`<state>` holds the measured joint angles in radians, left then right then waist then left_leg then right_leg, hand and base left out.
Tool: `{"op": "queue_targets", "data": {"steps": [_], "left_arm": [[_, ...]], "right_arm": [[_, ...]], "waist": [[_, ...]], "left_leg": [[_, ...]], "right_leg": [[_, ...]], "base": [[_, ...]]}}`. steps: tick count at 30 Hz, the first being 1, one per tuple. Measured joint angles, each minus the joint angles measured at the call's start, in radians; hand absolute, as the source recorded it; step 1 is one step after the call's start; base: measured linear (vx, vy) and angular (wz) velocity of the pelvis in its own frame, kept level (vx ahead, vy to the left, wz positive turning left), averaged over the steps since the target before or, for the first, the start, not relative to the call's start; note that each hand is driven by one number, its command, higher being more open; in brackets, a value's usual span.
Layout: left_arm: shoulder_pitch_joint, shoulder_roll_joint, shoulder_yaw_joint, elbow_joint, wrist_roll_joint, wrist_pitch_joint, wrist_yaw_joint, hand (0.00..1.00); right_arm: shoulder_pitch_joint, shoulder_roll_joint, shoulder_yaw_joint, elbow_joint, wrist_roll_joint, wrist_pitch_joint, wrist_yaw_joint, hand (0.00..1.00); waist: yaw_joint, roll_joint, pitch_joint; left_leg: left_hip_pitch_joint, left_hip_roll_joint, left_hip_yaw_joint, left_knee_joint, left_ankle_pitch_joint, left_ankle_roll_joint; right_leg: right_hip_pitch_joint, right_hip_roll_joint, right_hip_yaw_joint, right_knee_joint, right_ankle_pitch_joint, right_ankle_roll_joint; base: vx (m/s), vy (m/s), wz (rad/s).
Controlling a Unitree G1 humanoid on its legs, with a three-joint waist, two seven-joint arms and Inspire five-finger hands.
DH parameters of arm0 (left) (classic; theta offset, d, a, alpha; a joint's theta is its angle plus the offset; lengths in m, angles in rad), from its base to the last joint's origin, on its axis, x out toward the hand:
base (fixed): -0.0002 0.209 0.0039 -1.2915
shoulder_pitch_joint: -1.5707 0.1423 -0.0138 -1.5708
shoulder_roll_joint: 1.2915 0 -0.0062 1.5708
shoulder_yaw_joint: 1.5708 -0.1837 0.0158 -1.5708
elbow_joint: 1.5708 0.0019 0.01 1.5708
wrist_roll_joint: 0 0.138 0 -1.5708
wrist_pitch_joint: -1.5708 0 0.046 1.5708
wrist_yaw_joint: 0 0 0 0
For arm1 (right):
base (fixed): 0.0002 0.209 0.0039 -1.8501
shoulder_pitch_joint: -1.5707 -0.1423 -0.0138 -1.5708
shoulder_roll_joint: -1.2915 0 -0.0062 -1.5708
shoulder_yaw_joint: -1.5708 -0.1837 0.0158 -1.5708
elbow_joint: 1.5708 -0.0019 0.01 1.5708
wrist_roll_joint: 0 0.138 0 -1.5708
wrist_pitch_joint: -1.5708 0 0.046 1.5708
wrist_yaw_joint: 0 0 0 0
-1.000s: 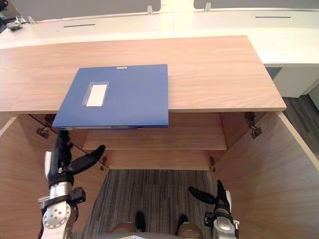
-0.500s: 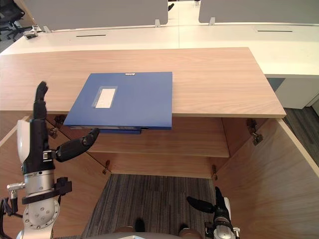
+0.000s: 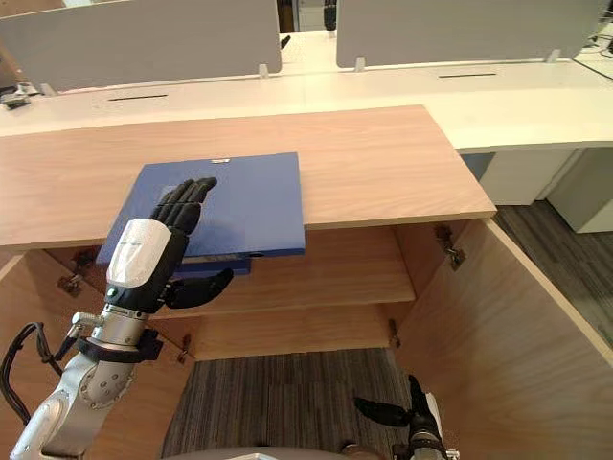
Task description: Walk over to the cabinet, pick up the folder, carry it to the office cabinet, place the folder inside the office cabinet, then close the office cabinet door
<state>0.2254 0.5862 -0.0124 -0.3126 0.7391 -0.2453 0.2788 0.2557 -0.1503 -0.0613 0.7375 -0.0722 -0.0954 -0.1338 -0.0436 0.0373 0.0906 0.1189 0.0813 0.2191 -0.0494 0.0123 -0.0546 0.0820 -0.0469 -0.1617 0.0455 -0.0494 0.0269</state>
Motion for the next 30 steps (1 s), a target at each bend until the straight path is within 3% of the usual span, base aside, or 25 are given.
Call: {"op": "queue_targets", "data": {"steps": [6, 11, 17, 22, 24, 25, 26, 30], "left_arm": [[-0.084, 0.057, 0.005, 0.079, 0.127, 0.049, 0.005, 0.0], [-0.135, 0.064, 0.008, 0.072, 0.154, 0.053, 0.043, 0.0], [-0.089, -0.069, 0.019, -0.08, 0.083, 0.055, -0.001, 0.0], [-0.01, -0.168, -0.028, -0.263, -0.196, -0.031, -0.096, 0.0], [0.012, -0.216, -0.038, -0.327, -0.404, -0.063, -0.133, 0.0], [0.016, -0.23, -0.038, -0.338, -0.472, -0.066, -0.147, 0.0], [0.037, -0.267, -0.036, -0.358, -0.731, -0.066, -0.212, 0.0], [0.092, -0.317, -0.033, -0.361, -1.051, -0.036, -0.31, 0.0]], "right_arm": [[0.0, -0.003, 0.0, 0.0, 0.001, 0.001, 0.008, 1.0], [-0.008, -0.003, 0.0, -0.004, 0.003, 0.0, 0.01, 1.0], [0.023, 0.036, -0.001, -0.195, 0.082, 0.003, 0.018, 1.0], [0.032, 0.1, -0.005, -0.465, 0.212, -0.003, 0.038, 1.0], [0.036, 0.13, -0.011, -0.628, 0.281, -0.008, 0.058, 1.0], [0.04, 0.135, -0.013, -0.67, 0.296, -0.01, 0.064, 1.0], [0.056, 0.143, -0.018, -0.786, 0.354, -0.028, 0.081, 1.0], [0.068, 0.162, -0.046, -0.958, 0.44, -0.047, 0.11, 1.0]], "waist": [[0.002, -0.008, -0.011], [0.001, -0.019, -0.023], [0.0, -0.026, -0.021], [0.0, -0.04, -0.009], [0.0, -0.042, 0.002], [0.0, -0.042, 0.004], [-0.001, -0.042, 0.007], [-0.002, -0.042, 0.021]], "left_leg": [[0.013, -0.007, 0.009, -0.018, 0.002, 0.003], [0.03, -0.019, 0.01, -0.038, 0.006, 0.009], [0.025, -0.028, 0.013, -0.038, 0.004, 0.014], [0.027, -0.029, 0.023, -0.036, -0.003, 0.019], [0.028, -0.028, 0.037, -0.028, -0.01, 0.02], [0.028, -0.028, 0.04, -0.025, -0.013, 0.02], [0.027, -0.028, 0.046, -0.017, -0.021, 0.021], [0.033, -0.028, 0.066, -0.011, -0.031, 0.022]], "right_leg": [[0.0, -0.003, 0.008, -0.003, 0.0, 0.0], [0.011, -0.011, 0.012, -0.021, 0.007, 0.008], [0.01, -0.02, 0.021, -0.029, 0.011, 0.016], [0.008, -0.02, 0.032, -0.029, 0.012, 0.016], [0.005, -0.02, 0.046, -0.029, 0.014, 0.018], [0.005, -0.02, 0.049, -0.029, 0.014, 0.019], [0.006, -0.021, 0.054, -0.029, 0.014, 0.019], [0.005, -0.021, 0.073, -0.029, 0.014, 0.02]], "base": [[0.01, 0.002, -0.05], [0.0, 0.009, -0.01], [0.0, 0.008, -0.01], [-0.01, -0.008, -0.06], [-0.02, -0.006, -0.17], [0.0, -0.002, -0.18], [0.01, -0.002, -0.11], [0.01, -0.001, -0.14]]}}
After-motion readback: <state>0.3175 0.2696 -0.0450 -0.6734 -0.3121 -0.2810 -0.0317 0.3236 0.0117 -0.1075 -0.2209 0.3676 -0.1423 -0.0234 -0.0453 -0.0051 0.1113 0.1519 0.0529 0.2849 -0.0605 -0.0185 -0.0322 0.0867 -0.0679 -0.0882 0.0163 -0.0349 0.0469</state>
